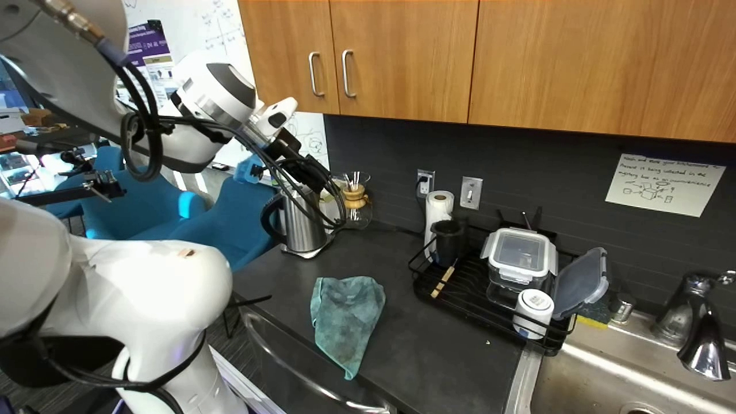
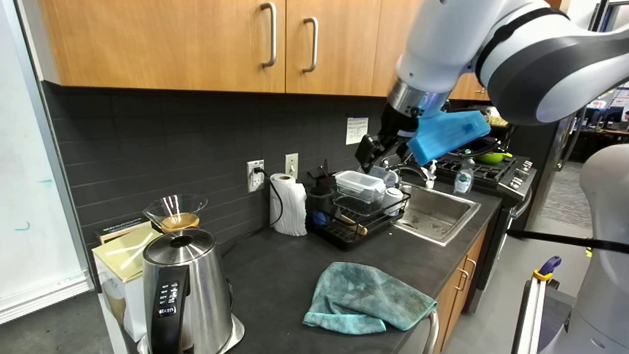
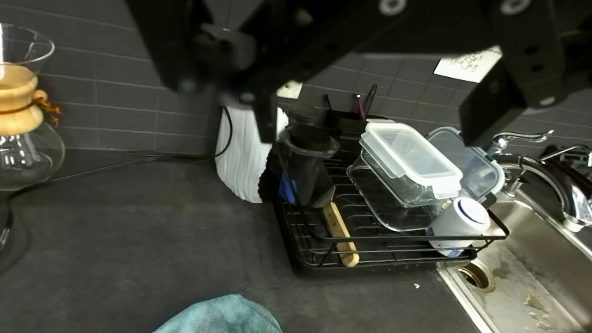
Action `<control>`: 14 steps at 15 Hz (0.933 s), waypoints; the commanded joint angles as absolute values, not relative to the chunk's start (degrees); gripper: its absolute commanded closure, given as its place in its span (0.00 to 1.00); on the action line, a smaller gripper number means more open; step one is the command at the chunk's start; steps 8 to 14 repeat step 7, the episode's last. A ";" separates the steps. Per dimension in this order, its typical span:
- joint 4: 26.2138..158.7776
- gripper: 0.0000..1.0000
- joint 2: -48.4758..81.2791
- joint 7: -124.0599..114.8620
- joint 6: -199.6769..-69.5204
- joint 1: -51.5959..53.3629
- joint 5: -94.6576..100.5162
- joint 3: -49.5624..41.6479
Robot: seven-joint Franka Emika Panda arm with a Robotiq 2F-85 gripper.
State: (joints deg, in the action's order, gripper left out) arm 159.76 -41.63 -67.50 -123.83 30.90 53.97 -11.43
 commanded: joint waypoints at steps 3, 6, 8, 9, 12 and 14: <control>159.59 0.00 -37.65 -65.85 -127.73 22.14 50.80 -3.76; 159.90 0.00 -39.06 -66.70 -126.93 24.02 51.12 -5.62; 159.92 0.00 -37.99 -66.33 -128.23 21.78 50.34 -3.96; 159.92 0.00 -37.99 -66.33 -128.23 21.78 50.34 -3.96; 159.92 0.00 -37.99 -66.33 -128.23 21.78 50.34 -3.96; 159.92 0.00 -37.99 -66.33 -128.23 21.78 50.34 -3.96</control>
